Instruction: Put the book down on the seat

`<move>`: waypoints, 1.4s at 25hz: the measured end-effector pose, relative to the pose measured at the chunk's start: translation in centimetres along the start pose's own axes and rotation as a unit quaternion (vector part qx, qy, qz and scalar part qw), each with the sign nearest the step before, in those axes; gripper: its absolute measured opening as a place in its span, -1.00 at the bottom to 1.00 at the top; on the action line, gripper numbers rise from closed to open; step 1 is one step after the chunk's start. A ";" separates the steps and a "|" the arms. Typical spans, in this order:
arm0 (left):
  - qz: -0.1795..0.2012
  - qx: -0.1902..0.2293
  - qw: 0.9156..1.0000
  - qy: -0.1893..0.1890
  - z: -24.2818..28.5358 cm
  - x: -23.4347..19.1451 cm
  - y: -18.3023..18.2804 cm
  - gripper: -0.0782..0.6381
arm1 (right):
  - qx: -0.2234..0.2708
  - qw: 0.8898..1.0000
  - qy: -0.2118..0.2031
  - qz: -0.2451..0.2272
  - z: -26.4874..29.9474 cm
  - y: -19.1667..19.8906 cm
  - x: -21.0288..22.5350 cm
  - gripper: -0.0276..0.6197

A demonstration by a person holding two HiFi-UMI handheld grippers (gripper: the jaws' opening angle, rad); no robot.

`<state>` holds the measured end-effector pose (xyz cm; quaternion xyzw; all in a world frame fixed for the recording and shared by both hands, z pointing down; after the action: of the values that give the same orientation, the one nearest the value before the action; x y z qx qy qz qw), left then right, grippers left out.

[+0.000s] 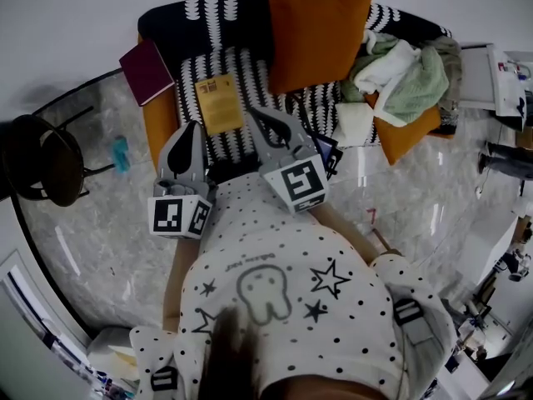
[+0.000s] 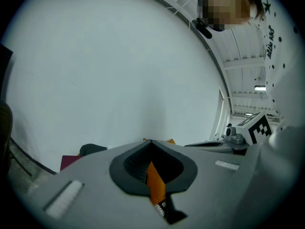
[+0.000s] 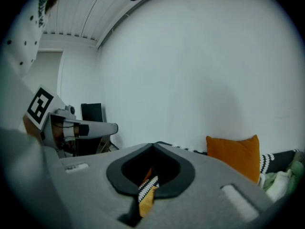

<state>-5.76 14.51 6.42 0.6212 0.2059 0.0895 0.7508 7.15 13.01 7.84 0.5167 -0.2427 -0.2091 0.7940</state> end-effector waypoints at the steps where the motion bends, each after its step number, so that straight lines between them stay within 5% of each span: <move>1: 0.000 -0.002 1.000 0.001 0.4 -0.1 0.0 -0.82 | -0.002 1.000 0.000 0.001 0.2 -0.1 0.2 -0.92; 27: -0.003 -0.042 0.999 -0.011 4.3 -2.5 1.3 -0.79 | -0.045 0.999 -0.026 -0.004 4.8 -0.3 1.6 -0.91; 35: 0.002 -0.032 0.999 0.031 3.4 -0.1 0.8 -0.78 | -0.032 0.999 -0.027 -0.005 3.1 0.2 1.0 -0.91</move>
<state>-4.33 11.56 7.69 0.5938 0.2250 0.1168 0.7636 6.07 10.29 9.22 0.4866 -0.2551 -0.2344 0.8020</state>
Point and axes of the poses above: the fingertips, and each gripper's own axes: z forward along the fingers, x to its right, y out of its underside, the point moved 4 cm from there along -z, backward along the fingers, and after that the axes turned 9 degrees about z, right-handed, at the moved point
